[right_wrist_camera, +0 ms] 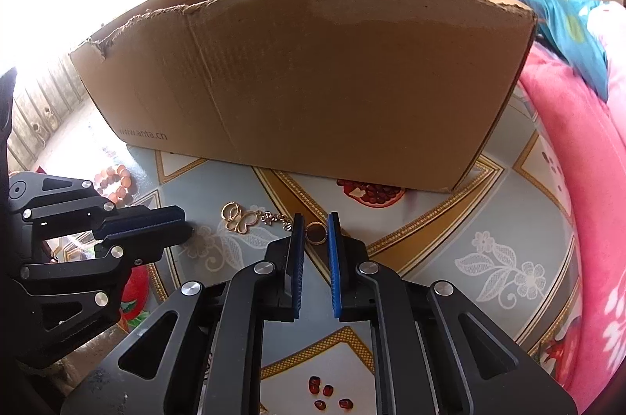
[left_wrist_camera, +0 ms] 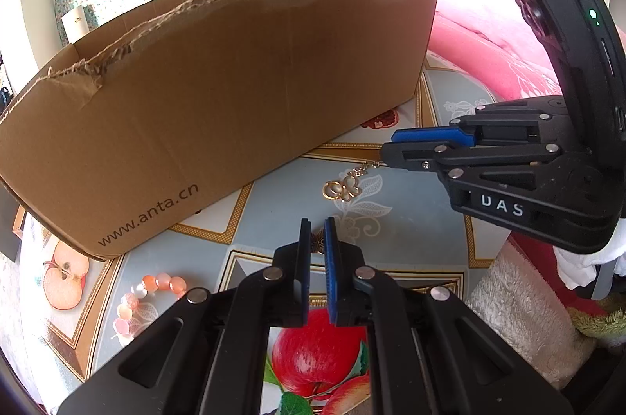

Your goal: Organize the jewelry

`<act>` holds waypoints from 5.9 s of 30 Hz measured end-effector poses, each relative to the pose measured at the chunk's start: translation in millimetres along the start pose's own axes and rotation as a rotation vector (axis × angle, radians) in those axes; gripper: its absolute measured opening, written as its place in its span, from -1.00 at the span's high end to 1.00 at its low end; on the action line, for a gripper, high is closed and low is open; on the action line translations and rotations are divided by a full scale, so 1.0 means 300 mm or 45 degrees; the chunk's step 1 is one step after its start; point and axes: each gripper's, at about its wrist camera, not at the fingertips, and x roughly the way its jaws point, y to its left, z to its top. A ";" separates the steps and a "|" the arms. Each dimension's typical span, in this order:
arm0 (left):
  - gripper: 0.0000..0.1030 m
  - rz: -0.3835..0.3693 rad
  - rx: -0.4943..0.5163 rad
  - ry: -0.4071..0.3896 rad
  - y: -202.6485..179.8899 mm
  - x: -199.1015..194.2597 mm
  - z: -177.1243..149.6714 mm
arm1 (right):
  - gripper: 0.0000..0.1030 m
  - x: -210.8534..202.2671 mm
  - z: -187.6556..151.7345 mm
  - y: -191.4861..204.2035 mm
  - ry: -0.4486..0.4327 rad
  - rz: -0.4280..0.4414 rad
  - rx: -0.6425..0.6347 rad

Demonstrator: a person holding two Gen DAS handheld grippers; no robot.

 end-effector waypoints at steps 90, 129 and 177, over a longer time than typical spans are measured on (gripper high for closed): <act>-0.18 -0.134 -0.205 -0.398 0.194 -0.337 0.136 | 0.55 -0.355 0.072 -0.144 -0.333 0.233 0.139; 0.81 -0.069 0.089 -0.011 -0.001 0.091 0.092 | 0.62 -0.050 -0.008 -0.126 0.032 0.275 0.264; 0.82 -0.066 -0.052 -0.005 0.042 0.026 0.021 | 1.00 -0.003 0.044 -0.073 0.043 0.082 0.089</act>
